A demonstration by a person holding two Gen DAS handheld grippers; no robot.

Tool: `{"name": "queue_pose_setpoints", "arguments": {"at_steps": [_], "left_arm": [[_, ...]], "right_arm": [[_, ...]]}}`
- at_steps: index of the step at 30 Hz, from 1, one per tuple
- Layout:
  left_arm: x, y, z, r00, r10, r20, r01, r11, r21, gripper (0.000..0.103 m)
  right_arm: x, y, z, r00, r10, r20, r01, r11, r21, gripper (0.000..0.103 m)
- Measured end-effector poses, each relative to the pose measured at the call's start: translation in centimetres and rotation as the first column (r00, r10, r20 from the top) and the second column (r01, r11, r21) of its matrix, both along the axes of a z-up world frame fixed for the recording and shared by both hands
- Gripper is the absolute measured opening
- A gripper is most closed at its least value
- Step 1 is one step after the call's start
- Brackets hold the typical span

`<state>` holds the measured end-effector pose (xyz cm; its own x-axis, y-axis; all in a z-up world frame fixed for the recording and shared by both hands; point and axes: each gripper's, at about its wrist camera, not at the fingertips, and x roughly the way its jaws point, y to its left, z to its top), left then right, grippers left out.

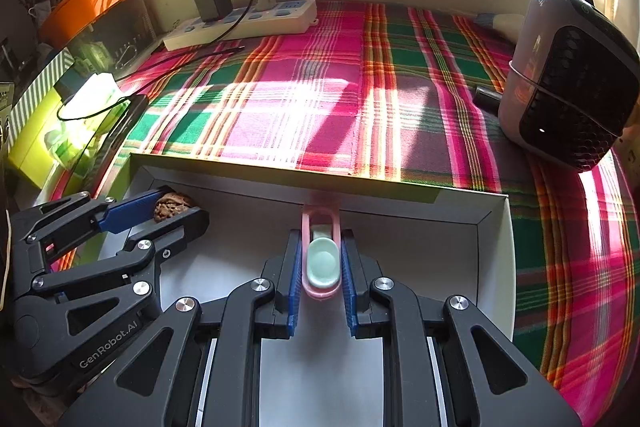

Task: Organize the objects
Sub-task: 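Carry the walnut with the left gripper while the right carries the pink holder into the tray, then open the left gripper releasing the walnut while the right releases the pink holder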

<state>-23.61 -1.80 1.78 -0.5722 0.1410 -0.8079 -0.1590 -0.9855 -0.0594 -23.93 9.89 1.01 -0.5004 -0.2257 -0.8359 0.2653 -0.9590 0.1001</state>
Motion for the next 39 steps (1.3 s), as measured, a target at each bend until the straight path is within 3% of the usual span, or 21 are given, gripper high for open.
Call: {"name": "queue_pose_setpoints", "arguments": {"at_steps": [13, 24, 39], "left_arm": [[0.0, 0.2, 0.0, 1.000, -0.003, 0.005, 0.003, 1.000, -0.017, 0.030], [0.6, 0.0, 0.3, 1.000, 0.011, 0.008, -0.011, 1.000, -0.014, 0.038], [3.4, -0.8, 1.6, 0.999, 0.042, -0.027, -0.042, 0.999, 0.030, 0.039]], "right_arm": [[0.0, 0.0, 0.0, 1.000, -0.001, 0.010, 0.001, 1.000, 0.004, 0.019], [0.7, 0.7, 0.4, 1.000, -0.022, -0.002, 0.022, 1.000, -0.009, 0.040], [3.0, 2.1, 1.5, 0.998, -0.055, -0.018, 0.054, 0.997, -0.063, 0.045]]}}
